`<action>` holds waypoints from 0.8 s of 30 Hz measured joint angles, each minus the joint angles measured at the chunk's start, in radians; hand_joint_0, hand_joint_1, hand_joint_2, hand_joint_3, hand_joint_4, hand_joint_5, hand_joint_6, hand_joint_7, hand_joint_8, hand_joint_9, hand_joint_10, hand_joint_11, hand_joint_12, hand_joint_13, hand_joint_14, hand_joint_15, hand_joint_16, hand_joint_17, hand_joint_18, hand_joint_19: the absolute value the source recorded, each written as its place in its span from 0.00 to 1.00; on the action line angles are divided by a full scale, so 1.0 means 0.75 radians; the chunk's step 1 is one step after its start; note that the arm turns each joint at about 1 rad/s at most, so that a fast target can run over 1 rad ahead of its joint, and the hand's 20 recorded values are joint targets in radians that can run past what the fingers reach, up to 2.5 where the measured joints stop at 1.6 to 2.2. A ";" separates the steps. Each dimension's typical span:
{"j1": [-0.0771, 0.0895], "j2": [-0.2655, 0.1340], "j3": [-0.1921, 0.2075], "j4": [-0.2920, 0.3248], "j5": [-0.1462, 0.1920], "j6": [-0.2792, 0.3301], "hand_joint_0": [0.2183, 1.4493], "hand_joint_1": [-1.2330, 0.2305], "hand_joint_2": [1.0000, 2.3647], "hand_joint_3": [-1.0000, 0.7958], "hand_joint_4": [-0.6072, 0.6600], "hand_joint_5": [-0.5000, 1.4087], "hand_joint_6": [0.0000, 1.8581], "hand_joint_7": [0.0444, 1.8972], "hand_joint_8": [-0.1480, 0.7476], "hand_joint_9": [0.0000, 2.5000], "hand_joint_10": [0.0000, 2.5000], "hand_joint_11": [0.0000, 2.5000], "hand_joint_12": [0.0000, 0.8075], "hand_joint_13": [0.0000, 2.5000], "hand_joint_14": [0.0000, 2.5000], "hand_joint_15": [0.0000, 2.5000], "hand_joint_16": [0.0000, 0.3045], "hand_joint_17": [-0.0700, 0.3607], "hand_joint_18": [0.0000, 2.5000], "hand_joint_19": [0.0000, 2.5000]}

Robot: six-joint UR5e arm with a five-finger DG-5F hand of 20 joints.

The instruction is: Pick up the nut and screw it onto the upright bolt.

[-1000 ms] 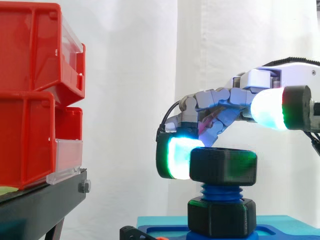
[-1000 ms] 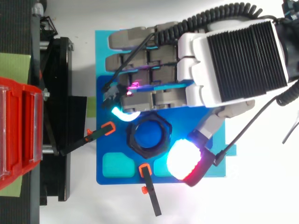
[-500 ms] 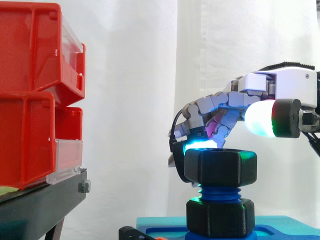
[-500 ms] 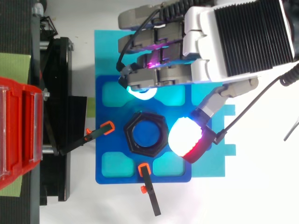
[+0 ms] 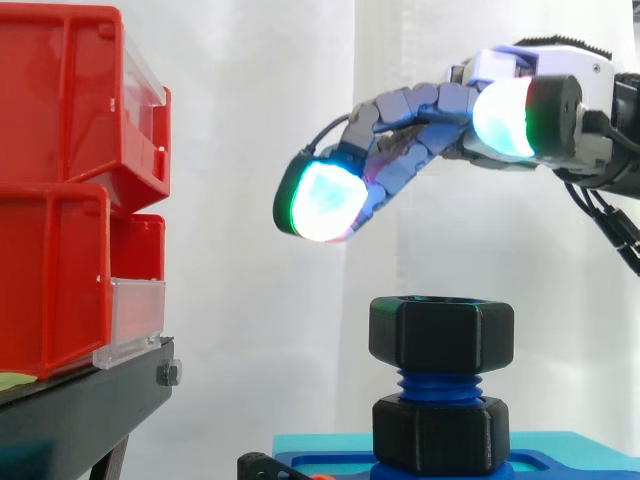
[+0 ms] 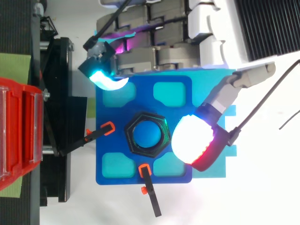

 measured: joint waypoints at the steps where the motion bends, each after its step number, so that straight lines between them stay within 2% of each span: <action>1: 0.003 0.000 0.000 0.000 -0.001 0.000 0.18 0.78 0.00 0.28 0.64 0.21 0.27 0.34 0.40 0.30 0.00 0.00 0.30 0.23 0.00 0.00 0.10 0.33 0.13 0.00; 4: 0.018 -0.001 -0.011 0.004 0.002 0.000 0.18 0.78 0.00 0.28 0.63 0.20 0.27 0.34 0.40 0.30 0.00 0.00 0.30 0.22 0.00 0.00 0.10 0.33 0.12 0.00; 9: 0.055 -0.001 -0.031 0.011 0.031 0.001 0.18 0.78 0.00 0.28 0.63 0.20 0.27 0.34 0.41 0.29 0.00 0.00 0.31 0.22 0.00 0.00 0.10 0.33 0.12 0.00; 15: 0.085 -0.001 -0.050 0.013 0.066 0.009 0.17 0.78 0.00 0.28 0.64 0.21 0.27 0.34 0.40 0.28 0.00 0.00 0.33 0.20 0.00 0.00 0.11 0.34 0.10 0.00; 24: 0.107 -0.001 -0.056 0.010 0.083 0.020 0.17 0.77 0.00 0.28 0.64 0.21 0.27 0.38 0.41 0.28 0.00 0.00 0.35 0.18 0.00 0.00 0.11 0.34 0.07 0.00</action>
